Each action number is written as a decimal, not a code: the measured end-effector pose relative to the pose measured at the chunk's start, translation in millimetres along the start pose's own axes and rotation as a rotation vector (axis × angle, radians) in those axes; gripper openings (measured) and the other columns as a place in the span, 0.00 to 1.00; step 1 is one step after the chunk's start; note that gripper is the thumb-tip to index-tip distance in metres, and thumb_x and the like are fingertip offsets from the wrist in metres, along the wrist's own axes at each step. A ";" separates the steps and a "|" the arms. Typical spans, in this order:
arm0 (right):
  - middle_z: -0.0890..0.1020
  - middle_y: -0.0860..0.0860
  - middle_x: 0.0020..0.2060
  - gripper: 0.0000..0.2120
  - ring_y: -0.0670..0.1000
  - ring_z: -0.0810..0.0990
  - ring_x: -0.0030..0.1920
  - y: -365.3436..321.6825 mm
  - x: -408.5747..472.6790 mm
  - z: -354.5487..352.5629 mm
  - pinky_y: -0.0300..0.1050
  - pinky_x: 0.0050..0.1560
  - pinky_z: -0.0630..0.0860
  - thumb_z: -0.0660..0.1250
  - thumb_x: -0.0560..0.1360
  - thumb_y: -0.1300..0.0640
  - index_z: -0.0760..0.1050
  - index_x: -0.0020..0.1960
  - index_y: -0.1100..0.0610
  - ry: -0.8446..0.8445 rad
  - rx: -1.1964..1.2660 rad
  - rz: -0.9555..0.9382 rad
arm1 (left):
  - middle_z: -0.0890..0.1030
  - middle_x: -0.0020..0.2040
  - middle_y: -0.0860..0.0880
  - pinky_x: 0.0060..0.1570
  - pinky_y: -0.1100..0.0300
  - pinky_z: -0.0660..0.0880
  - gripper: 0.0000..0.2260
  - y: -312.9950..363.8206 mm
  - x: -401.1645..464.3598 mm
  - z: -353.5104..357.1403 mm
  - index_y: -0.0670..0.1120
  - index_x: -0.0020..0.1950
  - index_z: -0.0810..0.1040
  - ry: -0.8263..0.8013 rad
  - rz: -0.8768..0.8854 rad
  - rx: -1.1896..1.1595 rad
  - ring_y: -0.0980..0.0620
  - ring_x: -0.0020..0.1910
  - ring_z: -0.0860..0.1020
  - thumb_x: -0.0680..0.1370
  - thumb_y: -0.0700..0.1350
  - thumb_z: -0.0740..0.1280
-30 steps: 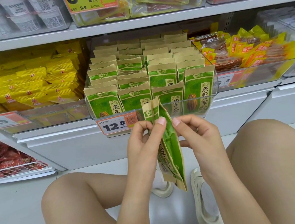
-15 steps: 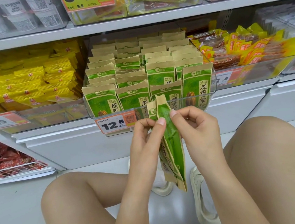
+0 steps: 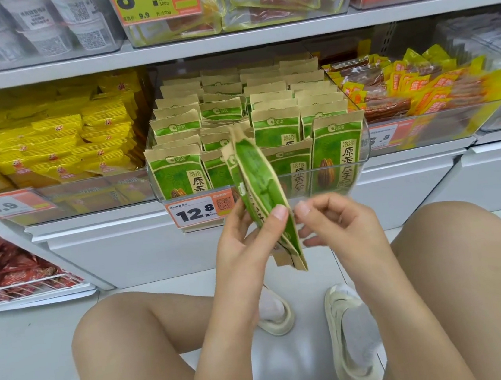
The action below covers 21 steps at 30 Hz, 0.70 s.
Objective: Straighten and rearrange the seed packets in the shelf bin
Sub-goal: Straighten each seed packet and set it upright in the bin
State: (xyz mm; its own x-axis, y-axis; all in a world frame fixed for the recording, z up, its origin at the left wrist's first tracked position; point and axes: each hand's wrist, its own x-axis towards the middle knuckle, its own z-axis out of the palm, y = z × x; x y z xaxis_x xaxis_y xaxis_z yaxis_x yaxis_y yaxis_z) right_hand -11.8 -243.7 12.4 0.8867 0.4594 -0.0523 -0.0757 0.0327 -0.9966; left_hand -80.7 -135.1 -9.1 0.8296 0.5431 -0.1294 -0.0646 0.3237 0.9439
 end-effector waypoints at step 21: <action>0.79 0.47 0.61 0.03 0.40 0.67 0.71 27.8 -6.6 7.1 0.42 0.64 0.71 0.70 0.71 0.52 0.81 0.40 0.49 -0.222 -0.003 -0.122 | 0.82 0.47 0.52 0.53 0.56 0.75 0.12 10.0 -4.8 5.3 0.49 0.55 0.80 -0.072 -0.073 -0.127 0.54 0.51 0.81 0.72 0.50 0.67</action>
State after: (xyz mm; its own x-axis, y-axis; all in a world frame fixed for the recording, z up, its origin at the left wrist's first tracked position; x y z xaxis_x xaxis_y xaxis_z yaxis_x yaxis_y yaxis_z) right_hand -23.0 -239.6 -14.5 0.7673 0.6359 0.0835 0.0275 0.0974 -0.9949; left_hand -82.4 -138.6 2.5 0.8722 0.4587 -0.1699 -0.0684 0.4582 0.8862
